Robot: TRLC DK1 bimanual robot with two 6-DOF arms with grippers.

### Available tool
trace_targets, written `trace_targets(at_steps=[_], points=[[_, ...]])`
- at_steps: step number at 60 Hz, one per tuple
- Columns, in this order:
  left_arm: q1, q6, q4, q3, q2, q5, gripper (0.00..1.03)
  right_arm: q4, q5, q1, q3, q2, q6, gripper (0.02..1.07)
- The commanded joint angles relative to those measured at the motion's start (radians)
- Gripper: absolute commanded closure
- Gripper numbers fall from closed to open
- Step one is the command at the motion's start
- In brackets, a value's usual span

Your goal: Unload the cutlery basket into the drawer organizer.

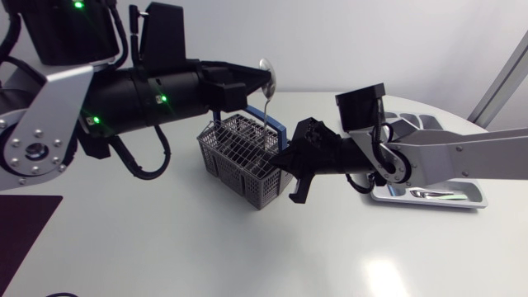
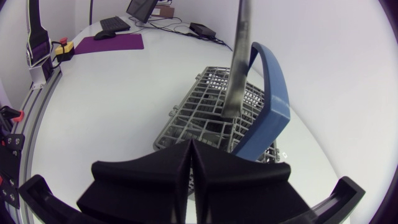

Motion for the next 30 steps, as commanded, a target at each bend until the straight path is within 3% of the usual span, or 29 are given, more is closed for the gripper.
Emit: trace_targets(at_steps=[1,12,19,23,30], points=[[0.001,0.016,0.026,-0.009,0.014,0.006,0.91,-0.010,0.006,0.007,-0.038,-0.013,0.011,1.02],[0.018,0.027,-0.057,0.043,-0.049,0.059,0.91,-0.051,-0.014,-0.022,-0.088,-0.137,0.011,0.99],[0.021,0.088,-0.169,0.109,-0.055,0.153,0.91,-0.096,-0.037,-0.071,-0.116,-0.241,0.006,0.81],[0.023,0.140,-0.238,0.149,-0.055,0.165,0.92,-0.137,-0.055,-0.110,-0.123,-0.303,0.001,0.71],[0.015,0.228,-0.355,0.224,-0.030,0.233,0.92,-0.192,-0.081,-0.168,-0.131,-0.370,-0.011,0.59]])
